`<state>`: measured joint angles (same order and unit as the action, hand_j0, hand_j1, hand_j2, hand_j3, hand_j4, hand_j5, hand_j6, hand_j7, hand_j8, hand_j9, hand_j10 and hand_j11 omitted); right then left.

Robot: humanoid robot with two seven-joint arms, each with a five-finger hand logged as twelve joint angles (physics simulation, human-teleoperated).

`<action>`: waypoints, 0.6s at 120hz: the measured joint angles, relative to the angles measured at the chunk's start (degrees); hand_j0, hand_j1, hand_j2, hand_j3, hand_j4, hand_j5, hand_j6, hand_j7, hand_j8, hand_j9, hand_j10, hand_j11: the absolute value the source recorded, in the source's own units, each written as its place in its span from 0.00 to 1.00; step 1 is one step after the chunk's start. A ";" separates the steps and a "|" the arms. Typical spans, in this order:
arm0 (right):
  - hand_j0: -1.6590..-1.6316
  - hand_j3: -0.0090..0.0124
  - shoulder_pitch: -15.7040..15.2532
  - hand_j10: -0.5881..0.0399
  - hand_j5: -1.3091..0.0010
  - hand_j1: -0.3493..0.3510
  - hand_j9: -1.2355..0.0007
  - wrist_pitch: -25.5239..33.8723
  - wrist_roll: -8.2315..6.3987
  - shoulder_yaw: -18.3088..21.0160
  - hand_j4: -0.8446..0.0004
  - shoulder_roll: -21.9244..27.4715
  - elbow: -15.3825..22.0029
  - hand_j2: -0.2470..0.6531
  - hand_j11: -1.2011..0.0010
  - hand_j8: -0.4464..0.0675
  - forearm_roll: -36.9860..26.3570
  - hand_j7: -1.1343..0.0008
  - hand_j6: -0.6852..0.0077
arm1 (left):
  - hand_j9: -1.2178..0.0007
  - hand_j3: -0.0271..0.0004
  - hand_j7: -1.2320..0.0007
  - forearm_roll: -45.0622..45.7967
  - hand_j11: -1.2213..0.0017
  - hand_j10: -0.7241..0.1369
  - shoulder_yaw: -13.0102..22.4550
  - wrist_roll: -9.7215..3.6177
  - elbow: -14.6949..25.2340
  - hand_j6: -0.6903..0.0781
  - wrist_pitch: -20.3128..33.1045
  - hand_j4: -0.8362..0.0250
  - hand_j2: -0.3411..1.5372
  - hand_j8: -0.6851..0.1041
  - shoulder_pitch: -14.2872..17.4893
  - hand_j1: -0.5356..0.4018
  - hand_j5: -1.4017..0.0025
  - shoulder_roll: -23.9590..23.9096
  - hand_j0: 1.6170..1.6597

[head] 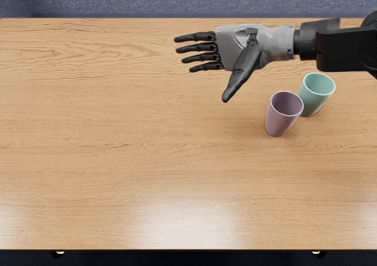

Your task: Pick up cup and place in cup with right hand

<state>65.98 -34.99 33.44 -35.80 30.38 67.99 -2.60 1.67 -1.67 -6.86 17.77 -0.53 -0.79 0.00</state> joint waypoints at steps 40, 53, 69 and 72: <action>0.04 0.42 0.34 0.91 0.98 0.03 0.98 -0.01 1.50 -5.78 0.98 0.86 9.37 0.27 0.98 0.84 -34.67 0.98 0.96 | 1.00 0.99 1.00 0.00 1.00 0.84 0.00 0.00 0.01 0.90 0.00 0.97 0.18 0.87 0.00 0.94 1.00 0.00 0.96; 0.04 0.42 -4.05 0.91 0.98 0.03 0.98 1.49 1.54 -7.44 0.98 3.78 17.54 0.27 0.98 0.83 -44.07 0.98 0.96 | 1.00 0.99 1.00 0.00 1.00 0.84 0.00 0.00 0.04 0.90 0.00 0.97 0.18 0.87 0.00 0.94 1.00 0.00 0.96; 0.04 0.42 -10.56 0.89 0.97 0.04 0.97 7.94 1.56 -8.09 0.97 5.86 24.72 0.27 0.97 0.82 -55.49 0.97 0.95 | 1.00 0.99 1.00 0.00 1.00 0.84 0.00 0.00 0.02 0.90 0.00 0.97 0.18 0.87 0.00 0.94 1.00 0.00 0.96; 0.04 0.42 -11.16 0.89 0.97 0.04 0.97 9.00 1.56 -8.13 0.97 5.84 25.35 0.27 0.97 0.81 -57.09 0.97 0.95 | 1.00 0.99 1.00 0.00 1.00 0.84 0.00 0.00 0.02 0.90 0.00 0.97 0.18 0.87 0.00 0.94 1.00 0.00 0.96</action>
<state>54.82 -26.00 35.00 -43.93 36.22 93.34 -59.70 1.67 -1.67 -6.86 17.79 -0.53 -0.79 0.00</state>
